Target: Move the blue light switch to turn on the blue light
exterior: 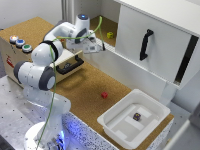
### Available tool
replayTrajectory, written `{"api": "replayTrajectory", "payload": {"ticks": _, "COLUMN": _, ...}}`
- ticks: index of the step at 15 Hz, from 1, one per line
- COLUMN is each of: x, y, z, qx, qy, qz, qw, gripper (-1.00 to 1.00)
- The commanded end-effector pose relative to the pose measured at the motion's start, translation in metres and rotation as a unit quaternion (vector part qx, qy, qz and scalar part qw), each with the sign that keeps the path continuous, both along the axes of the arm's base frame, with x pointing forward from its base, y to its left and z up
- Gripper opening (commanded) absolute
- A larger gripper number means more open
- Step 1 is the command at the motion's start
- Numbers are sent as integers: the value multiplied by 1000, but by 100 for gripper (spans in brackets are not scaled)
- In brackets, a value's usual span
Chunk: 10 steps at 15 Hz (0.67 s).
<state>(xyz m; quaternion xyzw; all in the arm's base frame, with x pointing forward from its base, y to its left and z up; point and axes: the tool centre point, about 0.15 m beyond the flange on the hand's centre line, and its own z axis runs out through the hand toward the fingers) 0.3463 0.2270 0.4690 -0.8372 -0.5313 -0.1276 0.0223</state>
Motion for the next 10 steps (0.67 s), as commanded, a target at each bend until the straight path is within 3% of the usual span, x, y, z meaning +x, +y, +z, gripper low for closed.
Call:
{"api": "replayTrajectory", "payload": {"ticks": 1, "x": -46, "y": 130, "z": 34, "qx": -80, "qy": 9, "qz": 3, "qw": 997, "gripper": 100}}
{"api": "replayTrajectory", "payload": {"ticks": 5, "x": -81, "y": 199, "z": 54, "qx": -71, "qy": 33, "qz": 59, "qw": 995, "gripper": 100}}
{"api": "replayTrajectory", "payload": {"ticks": 10, "x": -143, "y": 271, "z": 60, "qx": -93, "qy": 40, "qz": 144, "qw": 984, "gripper": 100}}
